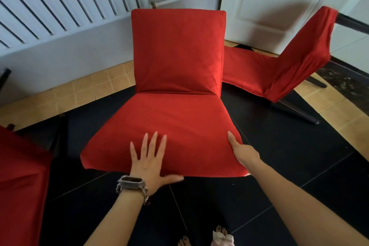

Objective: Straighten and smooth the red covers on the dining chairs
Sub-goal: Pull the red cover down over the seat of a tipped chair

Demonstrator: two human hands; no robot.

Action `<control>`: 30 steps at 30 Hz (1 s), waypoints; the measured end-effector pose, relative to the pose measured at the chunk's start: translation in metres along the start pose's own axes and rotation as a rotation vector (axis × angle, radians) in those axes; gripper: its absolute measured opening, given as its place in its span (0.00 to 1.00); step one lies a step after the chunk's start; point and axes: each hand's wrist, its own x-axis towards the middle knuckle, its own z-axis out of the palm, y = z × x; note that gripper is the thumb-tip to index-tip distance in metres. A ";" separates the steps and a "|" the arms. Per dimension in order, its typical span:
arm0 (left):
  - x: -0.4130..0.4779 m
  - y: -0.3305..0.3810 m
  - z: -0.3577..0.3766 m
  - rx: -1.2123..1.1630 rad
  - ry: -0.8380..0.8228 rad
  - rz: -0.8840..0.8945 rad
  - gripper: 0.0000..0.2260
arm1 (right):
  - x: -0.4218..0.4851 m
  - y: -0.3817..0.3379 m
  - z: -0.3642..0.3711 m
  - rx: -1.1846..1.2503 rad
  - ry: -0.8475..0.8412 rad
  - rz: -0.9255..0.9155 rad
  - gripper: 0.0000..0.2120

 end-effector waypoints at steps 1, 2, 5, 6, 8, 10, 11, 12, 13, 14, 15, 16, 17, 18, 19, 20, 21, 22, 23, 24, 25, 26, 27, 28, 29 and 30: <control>0.006 0.000 -0.003 0.082 -0.051 0.097 0.55 | 0.000 -0.004 -0.002 -0.007 -0.001 -0.006 0.46; 0.012 0.000 -0.006 0.167 -0.058 0.150 0.57 | 0.000 -0.007 -0.005 -0.009 -0.002 -0.012 0.45; 0.023 0.002 -0.018 0.307 0.041 0.148 0.51 | -0.002 -0.017 -0.014 -0.010 -0.022 -0.027 0.44; 0.026 0.003 -0.022 0.305 0.064 0.125 0.47 | -0.002 -0.021 -0.018 -0.004 -0.044 -0.028 0.44; 0.032 0.005 -0.028 0.275 0.104 0.100 0.44 | -0.003 -0.030 -0.028 0.016 -0.097 -0.040 0.44; 0.038 0.004 -0.033 0.254 0.157 0.100 0.42 | -0.004 -0.039 -0.035 0.014 -0.106 -0.080 0.44; 0.042 0.002 -0.037 0.247 0.174 0.105 0.42 | -0.005 -0.044 -0.038 0.000 -0.084 -0.110 0.43; 0.047 0.001 -0.043 0.235 0.179 0.109 0.42 | -0.007 -0.049 -0.040 -0.017 -0.051 -0.145 0.42; 0.051 0.000 -0.050 0.221 0.180 0.110 0.42 | -0.011 -0.056 -0.041 -0.043 -0.011 -0.182 0.42; 0.056 -0.001 -0.058 0.209 0.184 0.110 0.42 | -0.016 -0.063 -0.042 -0.084 0.038 -0.225 0.42; 0.061 -0.001 -0.066 0.200 0.190 0.111 0.42 | -0.022 -0.070 -0.043 -0.158 0.108 -0.288 0.42; 0.066 -0.001 -0.074 0.191 0.196 0.112 0.42 | -0.028 -0.077 -0.044 -0.284 0.195 -0.391 0.43; 0.070 -0.001 -0.081 0.182 0.204 0.114 0.42 | -0.036 -0.085 -0.043 -0.446 0.275 -0.536 0.43; 0.074 -0.002 -0.087 0.172 0.214 0.115 0.42 | -0.043 -0.093 -0.039 -0.600 0.319 -0.708 0.44; 0.078 -0.003 -0.092 0.162 0.231 0.114 0.41 | -0.049 -0.101 -0.033 -0.727 0.308 -0.868 0.45; 0.081 -0.004 -0.097 0.152 0.252 0.109 0.41 | -0.055 -0.108 -0.025 -0.833 0.265 -0.979 0.46; 0.085 -0.006 -0.103 0.142 0.270 0.103 0.41 | -0.059 -0.115 -0.017 -0.918 0.234 -1.031 0.48; 0.089 -0.007 -0.109 0.133 0.282 0.103 0.41 | -0.060 -0.121 -0.010 -0.976 0.238 -1.031 0.49; 0.093 -0.009 -0.115 0.128 0.292 0.109 0.41 | -0.059 -0.129 -0.007 -0.999 0.274 -1.011 0.49; 0.098 -0.010 -0.121 0.125 0.301 0.118 0.41 | -0.057 -0.138 -0.006 -1.000 0.323 -0.994 0.48; 0.103 -0.012 -0.128 0.124 0.309 0.123 0.41 | -0.055 -0.147 -0.007 -0.993 0.365 -0.984 0.46; 0.108 -0.013 -0.135 0.126 0.317 0.122 0.41 | -0.052 -0.156 -0.009 -0.980 0.392 -0.979 0.45; 0.112 -0.013 -0.141 0.132 0.331 0.109 0.41 | -0.049 -0.165 -0.011 -0.966 0.407 -0.974 0.45; 0.117 -0.013 -0.147 0.135 0.350 0.085 0.41 | -0.046 -0.175 -0.015 -0.951 0.418 -0.972 0.45; 0.123 -0.011 -0.153 0.131 0.371 0.054 0.41 | -0.042 -0.184 -0.018 -0.939 0.428 -0.973 0.45; 0.129 -0.009 -0.159 0.119 0.387 0.026 0.40 | -0.039 -0.194 -0.022 -0.930 0.435 -0.974 0.44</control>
